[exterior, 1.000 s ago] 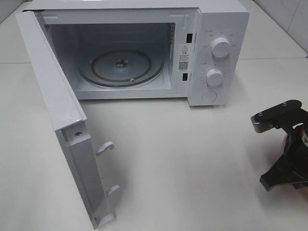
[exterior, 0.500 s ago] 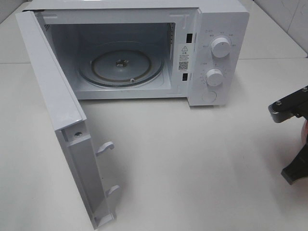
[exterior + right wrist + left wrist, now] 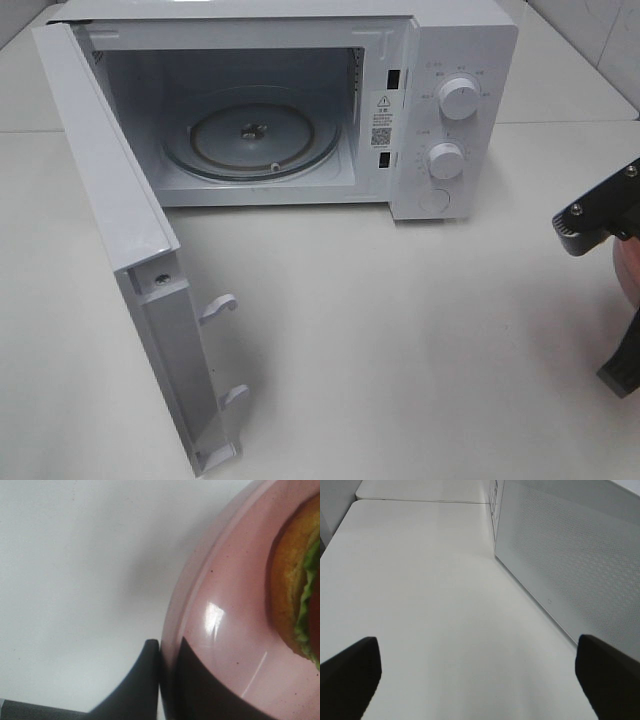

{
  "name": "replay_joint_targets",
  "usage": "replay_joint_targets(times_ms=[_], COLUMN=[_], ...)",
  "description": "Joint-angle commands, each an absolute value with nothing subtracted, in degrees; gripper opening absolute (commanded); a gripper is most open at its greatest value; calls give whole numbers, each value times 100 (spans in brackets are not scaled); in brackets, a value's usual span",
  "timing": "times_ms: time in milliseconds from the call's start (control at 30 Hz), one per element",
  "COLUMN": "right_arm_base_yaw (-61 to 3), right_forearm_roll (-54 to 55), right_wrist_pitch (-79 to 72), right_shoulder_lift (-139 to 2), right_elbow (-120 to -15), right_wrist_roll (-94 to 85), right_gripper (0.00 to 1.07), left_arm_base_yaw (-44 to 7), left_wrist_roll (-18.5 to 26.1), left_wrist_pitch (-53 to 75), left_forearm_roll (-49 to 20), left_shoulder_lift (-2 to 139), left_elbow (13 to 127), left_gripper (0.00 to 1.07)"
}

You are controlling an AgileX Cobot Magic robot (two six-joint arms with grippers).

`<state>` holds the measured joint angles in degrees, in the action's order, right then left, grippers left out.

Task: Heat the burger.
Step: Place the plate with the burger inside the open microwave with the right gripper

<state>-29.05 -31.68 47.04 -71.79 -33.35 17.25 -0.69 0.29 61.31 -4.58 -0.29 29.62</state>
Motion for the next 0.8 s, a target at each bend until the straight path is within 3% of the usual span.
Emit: replay_joint_targets(times_ms=[33,800], right_arm_base_yaw=[-3197,-4675], right_forearm_roll=[-3484,-3466], right_wrist_pitch=[4899,4515], right_shoulder_lift=[-7105,-7047], right_elbow=[-3346,-3346], right_wrist_roll=[1536,-80], right_gripper=[0,0], left_arm_base_yaw=[-103,-103], left_wrist_roll=[40,40], left_wrist_pitch=[6131,6131], left_forearm_roll=[-493,-493], left_shoulder_lift=[-115,-115], left_elbow=[2962,2962], left_gripper=[98,98])
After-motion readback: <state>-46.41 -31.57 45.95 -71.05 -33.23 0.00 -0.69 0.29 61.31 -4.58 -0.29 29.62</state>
